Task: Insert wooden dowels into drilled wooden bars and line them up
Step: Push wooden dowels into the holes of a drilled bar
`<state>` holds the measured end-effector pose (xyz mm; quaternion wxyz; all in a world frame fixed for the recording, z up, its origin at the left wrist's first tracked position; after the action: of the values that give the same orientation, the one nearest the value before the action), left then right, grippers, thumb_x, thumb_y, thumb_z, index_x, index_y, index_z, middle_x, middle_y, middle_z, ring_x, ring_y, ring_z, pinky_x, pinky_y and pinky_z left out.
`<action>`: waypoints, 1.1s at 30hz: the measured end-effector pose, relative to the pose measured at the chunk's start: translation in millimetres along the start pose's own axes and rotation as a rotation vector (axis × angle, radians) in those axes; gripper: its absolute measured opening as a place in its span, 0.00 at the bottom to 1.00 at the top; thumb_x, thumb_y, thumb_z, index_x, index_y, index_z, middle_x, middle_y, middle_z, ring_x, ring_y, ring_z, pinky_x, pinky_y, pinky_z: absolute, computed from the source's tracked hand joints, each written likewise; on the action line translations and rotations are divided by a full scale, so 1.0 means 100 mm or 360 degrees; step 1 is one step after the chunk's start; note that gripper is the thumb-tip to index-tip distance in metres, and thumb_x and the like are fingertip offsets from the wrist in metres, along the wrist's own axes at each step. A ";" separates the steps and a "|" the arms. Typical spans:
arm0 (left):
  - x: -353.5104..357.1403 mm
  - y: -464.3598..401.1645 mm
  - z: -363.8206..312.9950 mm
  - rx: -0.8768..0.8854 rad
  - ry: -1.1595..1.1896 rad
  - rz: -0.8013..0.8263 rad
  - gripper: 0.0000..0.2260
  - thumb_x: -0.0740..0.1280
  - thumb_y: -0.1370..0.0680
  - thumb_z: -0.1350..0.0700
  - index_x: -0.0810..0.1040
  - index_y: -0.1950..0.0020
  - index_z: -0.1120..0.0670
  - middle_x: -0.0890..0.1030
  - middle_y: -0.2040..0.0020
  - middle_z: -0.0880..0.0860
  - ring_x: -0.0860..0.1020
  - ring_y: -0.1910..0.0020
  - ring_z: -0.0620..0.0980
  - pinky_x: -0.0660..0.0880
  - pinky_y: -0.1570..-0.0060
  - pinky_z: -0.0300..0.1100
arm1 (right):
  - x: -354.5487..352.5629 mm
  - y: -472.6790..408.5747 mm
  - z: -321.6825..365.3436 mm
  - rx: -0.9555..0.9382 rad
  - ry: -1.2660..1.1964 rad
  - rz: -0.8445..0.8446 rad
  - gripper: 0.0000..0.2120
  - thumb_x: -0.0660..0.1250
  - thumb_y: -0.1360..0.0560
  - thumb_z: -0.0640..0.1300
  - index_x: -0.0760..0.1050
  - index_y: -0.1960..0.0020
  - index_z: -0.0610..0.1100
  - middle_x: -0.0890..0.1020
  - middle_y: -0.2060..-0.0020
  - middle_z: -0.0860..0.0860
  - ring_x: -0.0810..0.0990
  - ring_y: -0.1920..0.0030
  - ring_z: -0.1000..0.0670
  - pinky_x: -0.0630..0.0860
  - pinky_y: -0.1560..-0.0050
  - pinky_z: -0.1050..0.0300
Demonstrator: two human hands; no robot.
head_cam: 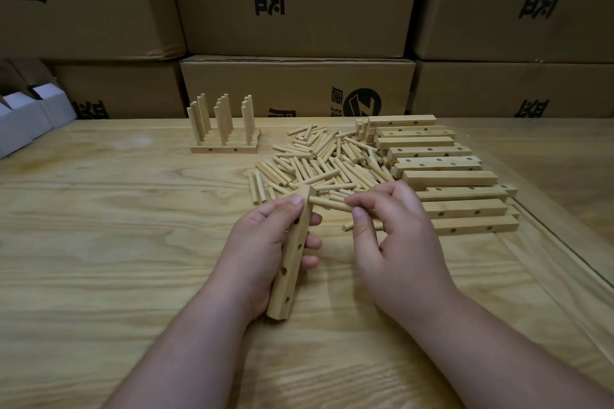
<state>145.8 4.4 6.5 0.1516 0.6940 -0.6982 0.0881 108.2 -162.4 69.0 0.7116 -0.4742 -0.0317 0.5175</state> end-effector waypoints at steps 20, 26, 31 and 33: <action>-0.01 0.02 -0.02 -0.0024 0.0014 0.0001 0.20 0.77 0.36 0.47 0.85 0.49 0.56 0.84 0.60 0.54 0.81 0.65 0.47 0.79 0.69 0.39 | 0.03 0.00 0.02 -0.0086 0.0048 0.0076 0.08 0.74 0.26 0.38 0.85 0.47 0.46 0.77 0.54 0.53 0.78 0.51 0.55 0.74 0.49 0.64; -0.01 0.03 -0.02 -0.0039 -0.0012 -0.0028 0.18 0.77 0.35 0.49 0.85 0.49 0.57 0.83 0.61 0.54 0.80 0.67 0.47 0.79 0.69 0.38 | 0.03 -0.01 -0.03 -0.0035 0.0088 0.0115 0.09 0.75 0.26 0.40 0.85 0.46 0.47 0.75 0.58 0.53 0.75 0.56 0.57 0.73 0.52 0.65; -0.03 0.02 -0.04 -0.0040 -0.0076 -0.0023 0.18 0.77 0.35 0.48 0.85 0.50 0.57 0.84 0.62 0.54 0.80 0.68 0.45 0.78 0.69 0.37 | 0.06 -0.01 -0.05 0.0022 0.0094 0.0210 0.09 0.73 0.24 0.43 0.85 0.45 0.48 0.74 0.60 0.54 0.75 0.58 0.57 0.72 0.56 0.65; -0.04 0.03 -0.04 -0.0041 -0.0103 -0.0015 0.18 0.77 0.35 0.48 0.86 0.51 0.56 0.84 0.62 0.54 0.80 0.68 0.45 0.79 0.69 0.37 | 0.07 -0.02 -0.06 0.0046 0.0102 0.0253 0.09 0.73 0.24 0.44 0.85 0.44 0.48 0.74 0.60 0.55 0.75 0.58 0.59 0.69 0.56 0.72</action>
<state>143.5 9.5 9.5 0.1382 0.6978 -0.7006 0.0558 115.4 -161.0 63.9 0.6756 -0.4812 0.0363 0.5573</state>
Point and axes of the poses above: each hand's wrist, its own y-axis away from the middle knuckle, its own x-axis out of the palm, z = x × y, the point moved 8 cm from there along -y, towards the middle knuckle
